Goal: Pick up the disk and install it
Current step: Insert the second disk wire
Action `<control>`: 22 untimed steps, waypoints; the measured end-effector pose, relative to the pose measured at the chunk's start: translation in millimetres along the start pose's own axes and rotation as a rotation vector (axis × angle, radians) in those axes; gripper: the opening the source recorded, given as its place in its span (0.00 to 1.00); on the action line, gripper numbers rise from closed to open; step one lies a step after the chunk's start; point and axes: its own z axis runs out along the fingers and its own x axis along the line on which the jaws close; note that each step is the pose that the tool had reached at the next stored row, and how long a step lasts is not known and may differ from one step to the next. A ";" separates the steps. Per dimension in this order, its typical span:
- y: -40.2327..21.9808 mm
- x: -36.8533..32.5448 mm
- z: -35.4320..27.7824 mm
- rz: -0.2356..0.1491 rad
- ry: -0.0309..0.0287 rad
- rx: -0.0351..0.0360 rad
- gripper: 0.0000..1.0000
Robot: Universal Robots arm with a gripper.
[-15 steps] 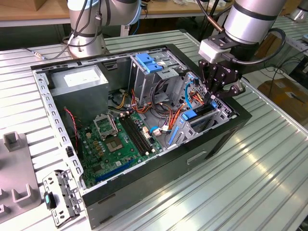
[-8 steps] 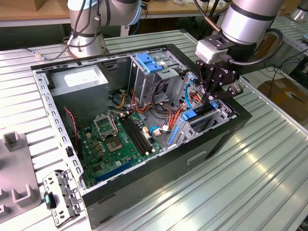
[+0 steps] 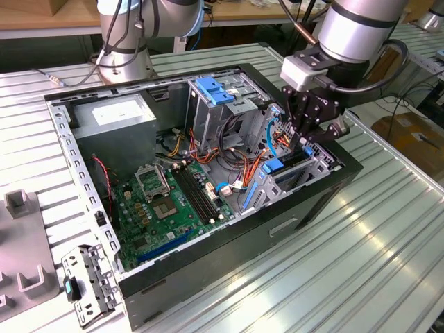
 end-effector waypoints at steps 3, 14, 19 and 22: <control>-0.5 0.3 -10.8 0.000 -0.0001 0.0000 0.11; -2.6 1.6 -60.0 0.000 0.0000 0.0000 0.11; -3.0 0.7 -69.9 0.000 0.0089 0.0000 0.11; -3.0 -7.0 -70.9 -0.003 0.0645 0.0000 0.11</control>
